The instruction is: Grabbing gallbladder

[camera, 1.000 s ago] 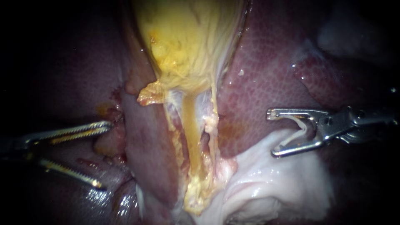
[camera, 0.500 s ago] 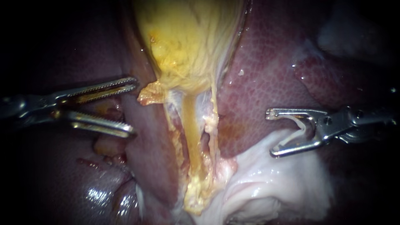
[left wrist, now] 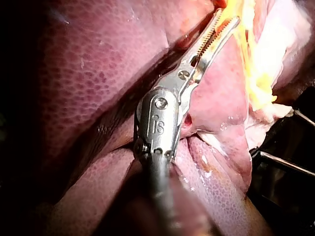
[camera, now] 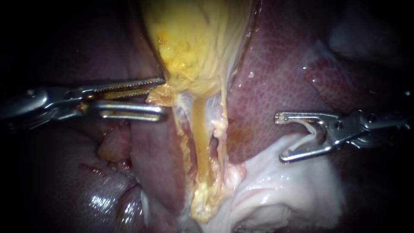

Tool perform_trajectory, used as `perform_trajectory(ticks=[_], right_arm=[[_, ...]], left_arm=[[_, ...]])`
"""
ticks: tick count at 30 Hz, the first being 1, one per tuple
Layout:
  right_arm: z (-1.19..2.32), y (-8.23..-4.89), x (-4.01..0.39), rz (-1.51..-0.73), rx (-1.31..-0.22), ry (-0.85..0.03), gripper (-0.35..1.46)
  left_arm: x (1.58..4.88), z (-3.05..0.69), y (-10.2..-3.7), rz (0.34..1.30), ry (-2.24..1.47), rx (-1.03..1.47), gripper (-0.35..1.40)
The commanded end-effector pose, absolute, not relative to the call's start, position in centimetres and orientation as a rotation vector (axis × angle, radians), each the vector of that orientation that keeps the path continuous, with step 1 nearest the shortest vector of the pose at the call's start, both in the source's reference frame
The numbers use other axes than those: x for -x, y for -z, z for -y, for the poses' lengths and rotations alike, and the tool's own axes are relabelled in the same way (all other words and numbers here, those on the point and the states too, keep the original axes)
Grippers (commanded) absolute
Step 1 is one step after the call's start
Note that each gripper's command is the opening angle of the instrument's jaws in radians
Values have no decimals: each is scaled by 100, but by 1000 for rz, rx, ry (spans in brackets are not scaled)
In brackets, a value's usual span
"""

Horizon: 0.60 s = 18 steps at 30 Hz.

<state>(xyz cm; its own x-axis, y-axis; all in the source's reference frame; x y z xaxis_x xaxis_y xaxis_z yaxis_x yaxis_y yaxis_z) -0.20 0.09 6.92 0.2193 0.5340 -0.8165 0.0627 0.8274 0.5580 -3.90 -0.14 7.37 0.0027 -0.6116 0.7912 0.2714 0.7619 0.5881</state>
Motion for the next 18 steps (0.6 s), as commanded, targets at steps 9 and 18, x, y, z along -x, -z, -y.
perform_trajectory(ticks=[9,18], right_arm=[[-9,-691,20,-1325,-542,-348,60],[-9,-691,20,-1325,-542,-348,60]], left_arm=[[387,14,-725,1373,719,-331,-35],[387,14,-725,1373,718,-331,-35]])
